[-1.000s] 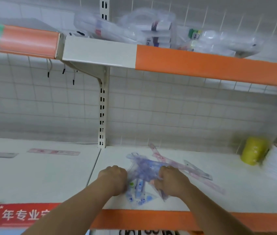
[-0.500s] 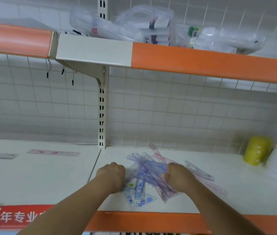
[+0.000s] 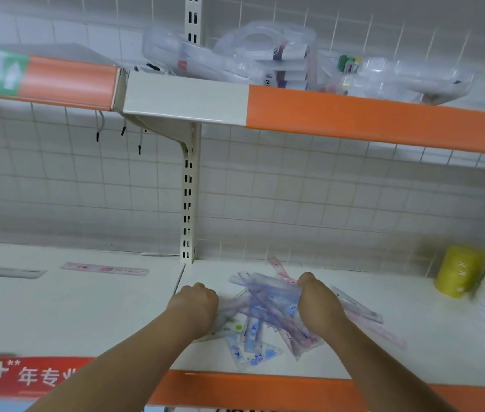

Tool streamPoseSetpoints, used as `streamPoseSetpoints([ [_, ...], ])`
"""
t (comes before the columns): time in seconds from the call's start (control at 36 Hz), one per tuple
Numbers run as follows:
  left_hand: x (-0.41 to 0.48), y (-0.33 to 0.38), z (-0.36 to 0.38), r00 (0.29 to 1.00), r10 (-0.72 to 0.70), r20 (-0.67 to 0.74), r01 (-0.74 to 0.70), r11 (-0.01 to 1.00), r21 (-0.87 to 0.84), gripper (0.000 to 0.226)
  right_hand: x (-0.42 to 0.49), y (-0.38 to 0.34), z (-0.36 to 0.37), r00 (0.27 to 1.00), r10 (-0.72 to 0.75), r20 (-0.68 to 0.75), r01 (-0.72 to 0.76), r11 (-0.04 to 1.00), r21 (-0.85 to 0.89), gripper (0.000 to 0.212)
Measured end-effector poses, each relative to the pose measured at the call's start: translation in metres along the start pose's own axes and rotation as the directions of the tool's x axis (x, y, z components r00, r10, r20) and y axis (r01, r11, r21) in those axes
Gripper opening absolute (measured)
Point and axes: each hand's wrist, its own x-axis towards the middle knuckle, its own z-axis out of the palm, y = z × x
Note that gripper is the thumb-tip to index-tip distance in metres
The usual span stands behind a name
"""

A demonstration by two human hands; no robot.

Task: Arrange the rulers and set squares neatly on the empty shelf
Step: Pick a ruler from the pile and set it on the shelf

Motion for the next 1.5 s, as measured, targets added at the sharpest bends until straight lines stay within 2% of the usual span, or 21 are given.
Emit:
streamPoseSetpoints([
  [0.11, -0.003, -0.005, 0.0, 1.0, -0.013, 0.001, 0.013, 1.0, 0.017, 0.034, 0.005, -0.003, 0.006, 0.998, -0.028, -0.063, 0.034, 0.994, 0.101, 0.008],
  [0.19, -0.004, -0.011, 0.002, 1.0, -0.027, -0.01, 0.027, 0.999, 0.026, 0.035, 0.007, -0.005, 0.01, 0.997, -0.056, -0.051, 0.062, 0.989, 0.133, 0.028],
  [0.39, -0.009, -0.024, 0.006, 0.993, -0.085, -0.082, 0.088, 0.996, 0.033, 0.031, 0.005, -0.017, 0.01, 0.985, -0.173, -0.023, 0.173, 0.95, 0.26, 0.047],
  [0.58, -0.015, -0.038, 0.009, 0.978, -0.169, -0.122, 0.174, 0.984, 0.037, 0.03, 0.002, -0.033, 0.009, 0.962, -0.272, 0.008, 0.263, 0.939, 0.223, 0.021],
  [0.72, -0.027, -0.042, 0.015, 0.972, -0.212, -0.101, 0.217, 0.975, 0.038, 0.027, -0.007, -0.039, 0.011, 0.952, -0.304, 0.018, 0.296, 0.938, 0.182, 0.03],
  [0.83, -0.038, -0.043, 0.018, 0.968, -0.236, -0.089, 0.241, 0.97, 0.046, 0.028, -0.015, -0.044, 0.016, 0.929, -0.368, 0.043, 0.36, 0.924, 0.13, 0.027],
  [1.08, -0.058, -0.064, 0.022, 0.959, -0.252, -0.129, 0.259, 0.965, 0.044, 0.027, -0.034, -0.065, 0.015, 0.916, -0.388, 0.1, 0.372, 0.916, 0.15, 0.039],
  [1.5, -0.124, -0.194, 0.037, 0.964, -0.24, -0.115, 0.248, 0.967, 0.064, 0.023, -0.09, -0.184, 0.029, 0.933, -0.357, 0.051, 0.347, 0.927, 0.145, 0.032],
])
